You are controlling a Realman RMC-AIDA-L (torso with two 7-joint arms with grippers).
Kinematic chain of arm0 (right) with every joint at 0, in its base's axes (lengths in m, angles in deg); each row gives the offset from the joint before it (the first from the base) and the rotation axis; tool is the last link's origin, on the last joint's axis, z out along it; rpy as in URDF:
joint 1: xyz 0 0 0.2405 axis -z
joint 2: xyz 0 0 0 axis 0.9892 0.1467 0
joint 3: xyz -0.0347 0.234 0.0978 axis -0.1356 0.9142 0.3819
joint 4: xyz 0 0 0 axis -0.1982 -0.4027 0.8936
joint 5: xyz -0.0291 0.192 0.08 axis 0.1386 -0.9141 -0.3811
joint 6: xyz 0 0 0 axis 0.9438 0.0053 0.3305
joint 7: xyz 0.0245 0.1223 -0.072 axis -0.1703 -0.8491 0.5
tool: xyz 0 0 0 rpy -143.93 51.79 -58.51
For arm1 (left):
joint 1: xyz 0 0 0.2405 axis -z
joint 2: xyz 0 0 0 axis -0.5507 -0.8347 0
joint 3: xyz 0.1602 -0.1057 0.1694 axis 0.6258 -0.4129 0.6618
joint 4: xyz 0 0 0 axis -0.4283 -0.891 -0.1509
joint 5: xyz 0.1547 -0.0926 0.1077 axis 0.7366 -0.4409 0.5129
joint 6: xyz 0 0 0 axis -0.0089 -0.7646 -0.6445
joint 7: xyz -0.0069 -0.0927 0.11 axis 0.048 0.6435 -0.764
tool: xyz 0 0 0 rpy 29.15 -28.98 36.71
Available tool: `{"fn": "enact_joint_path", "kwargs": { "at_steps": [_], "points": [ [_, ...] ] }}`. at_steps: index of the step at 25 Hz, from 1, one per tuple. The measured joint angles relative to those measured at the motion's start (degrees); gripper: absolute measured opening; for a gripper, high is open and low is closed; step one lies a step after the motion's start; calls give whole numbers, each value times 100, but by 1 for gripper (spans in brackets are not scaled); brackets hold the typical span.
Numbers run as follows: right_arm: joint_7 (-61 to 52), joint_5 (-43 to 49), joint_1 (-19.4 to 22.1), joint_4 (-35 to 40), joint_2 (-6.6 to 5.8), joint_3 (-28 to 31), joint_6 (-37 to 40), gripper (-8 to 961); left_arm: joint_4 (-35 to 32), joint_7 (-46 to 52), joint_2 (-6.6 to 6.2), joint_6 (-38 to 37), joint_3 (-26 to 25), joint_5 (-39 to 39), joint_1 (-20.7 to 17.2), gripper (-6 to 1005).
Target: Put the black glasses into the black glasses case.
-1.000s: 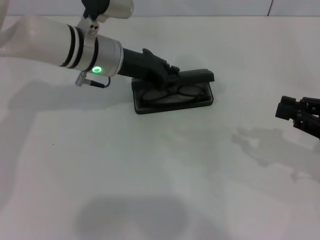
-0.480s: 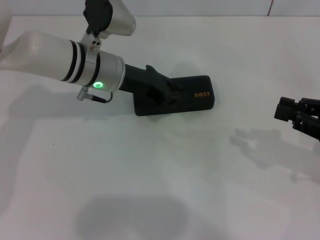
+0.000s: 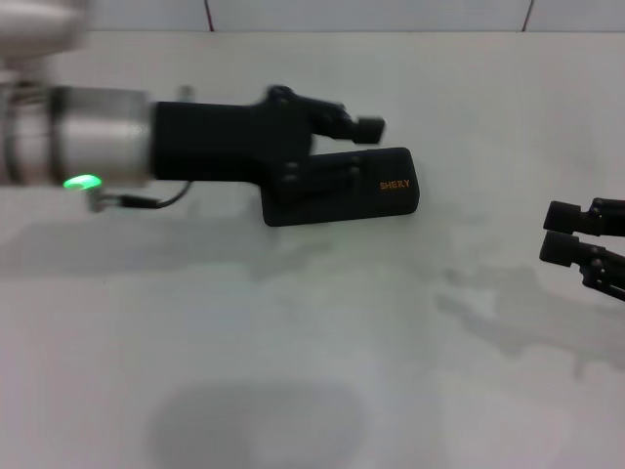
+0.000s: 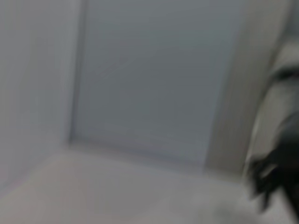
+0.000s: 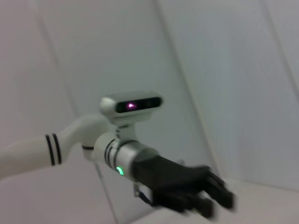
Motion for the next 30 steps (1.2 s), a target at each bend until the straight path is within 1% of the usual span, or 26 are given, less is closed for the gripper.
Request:
{"fn": "enact_joint_path", "kwargs": {
  "at_steps": [1,3,5,7,9,10,13,15,18,21,26,30],
  "points": [
    [78,-16,-17,-20,2,18,71,240,-21,-193,16,-308,-182,-176,-145,287],
    [244,-42,-60,-29,11,48,206,291,4,-502,56,-922,-622,-510,-482,321],
    [315,-73,-153,-31,18,42,315,343,39,-572,65,-1278,-927,-626,-765,356],
    [319,-100,-294,-53,26,41,442,394,70,-572,27,-1455,-1042,-632,-927,390],
    [316,-129,-447,-82,38,47,558,445,190,-546,-73,-1673,-1078,-622,-1055,425],
    [314,-143,-519,-96,41,46,601,483,291,-530,-132,-1757,-1074,-611,-1057,442],
    [319,-156,-700,-125,43,18,679,598,775,-583,-301,-2087,-1066,-596,-984,587],
    [323,-151,-800,-130,48,8,708,674,1079,-768,-372,-2224,-1079,-596,-947,683],
    [317,-156,-888,-134,53,8,734,715,1268,-1046,-411,-2257,-1084,-565,-946,681],
    [308,-160,-1003,-218,58,-2,764,759,1331,-1136,-423,-2263,-1085,-553,-946,680],
    [343,-161,-1323,-643,71,-27,830,840,1338,-1176,-444,-2254,-1120,-537,-948,727],
    [378,-148,-1481,-788,71,-30,815,846,1350,-1178,-439,-2243,-1261,-421,-944,727]
  ]
}}
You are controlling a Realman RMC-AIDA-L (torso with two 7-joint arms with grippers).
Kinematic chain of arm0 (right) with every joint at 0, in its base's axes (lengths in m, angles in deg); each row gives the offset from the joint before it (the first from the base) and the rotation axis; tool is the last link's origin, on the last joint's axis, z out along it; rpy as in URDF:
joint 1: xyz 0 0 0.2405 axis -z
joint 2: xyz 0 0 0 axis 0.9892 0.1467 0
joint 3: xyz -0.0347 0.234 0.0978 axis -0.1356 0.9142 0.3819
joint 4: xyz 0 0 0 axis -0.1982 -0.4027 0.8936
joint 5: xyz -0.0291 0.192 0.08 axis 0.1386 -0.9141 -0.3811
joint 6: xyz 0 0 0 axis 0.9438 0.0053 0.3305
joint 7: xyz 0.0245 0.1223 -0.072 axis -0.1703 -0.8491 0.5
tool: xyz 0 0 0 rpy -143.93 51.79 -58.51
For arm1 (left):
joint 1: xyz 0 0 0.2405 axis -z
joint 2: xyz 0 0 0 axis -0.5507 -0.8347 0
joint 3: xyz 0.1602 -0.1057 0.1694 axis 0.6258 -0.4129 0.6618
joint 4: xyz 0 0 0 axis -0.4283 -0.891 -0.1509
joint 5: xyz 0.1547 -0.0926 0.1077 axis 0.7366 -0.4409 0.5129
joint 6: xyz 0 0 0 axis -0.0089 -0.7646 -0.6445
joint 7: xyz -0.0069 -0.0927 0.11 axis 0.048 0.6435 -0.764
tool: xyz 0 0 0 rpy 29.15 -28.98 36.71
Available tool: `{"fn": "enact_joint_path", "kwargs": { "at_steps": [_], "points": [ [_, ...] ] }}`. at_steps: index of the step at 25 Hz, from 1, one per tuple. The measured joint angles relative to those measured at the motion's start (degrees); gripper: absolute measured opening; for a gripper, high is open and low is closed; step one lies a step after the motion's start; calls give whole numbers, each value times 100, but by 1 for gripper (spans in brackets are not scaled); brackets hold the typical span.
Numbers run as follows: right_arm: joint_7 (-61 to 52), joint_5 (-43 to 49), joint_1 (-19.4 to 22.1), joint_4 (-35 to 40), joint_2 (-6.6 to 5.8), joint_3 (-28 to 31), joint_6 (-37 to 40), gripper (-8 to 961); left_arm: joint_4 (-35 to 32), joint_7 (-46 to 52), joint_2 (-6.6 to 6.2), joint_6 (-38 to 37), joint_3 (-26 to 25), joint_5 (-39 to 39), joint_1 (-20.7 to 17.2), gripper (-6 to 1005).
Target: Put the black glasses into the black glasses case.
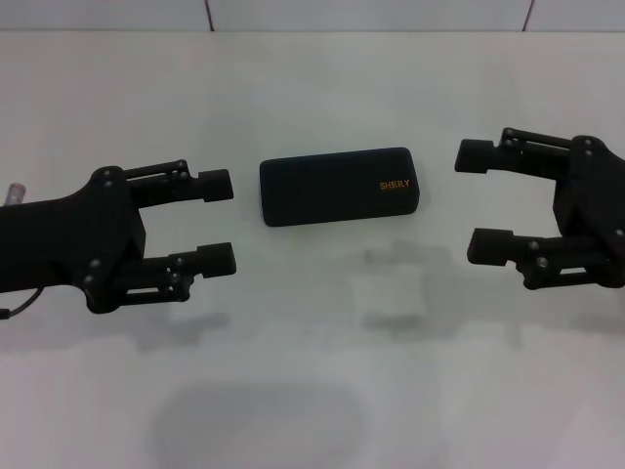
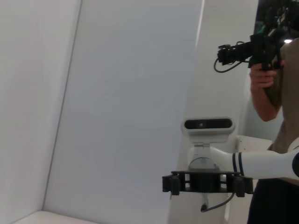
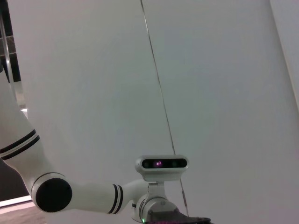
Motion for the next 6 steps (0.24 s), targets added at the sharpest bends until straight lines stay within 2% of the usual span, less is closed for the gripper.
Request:
{"fn": "enact_joint_path", "kwargs": {
  "at_steps": [6],
  "points": [
    [133,13,-89,-7,15,-43,-71,856,8,-2,39,10,-117,109,29,727]
  ]
}}
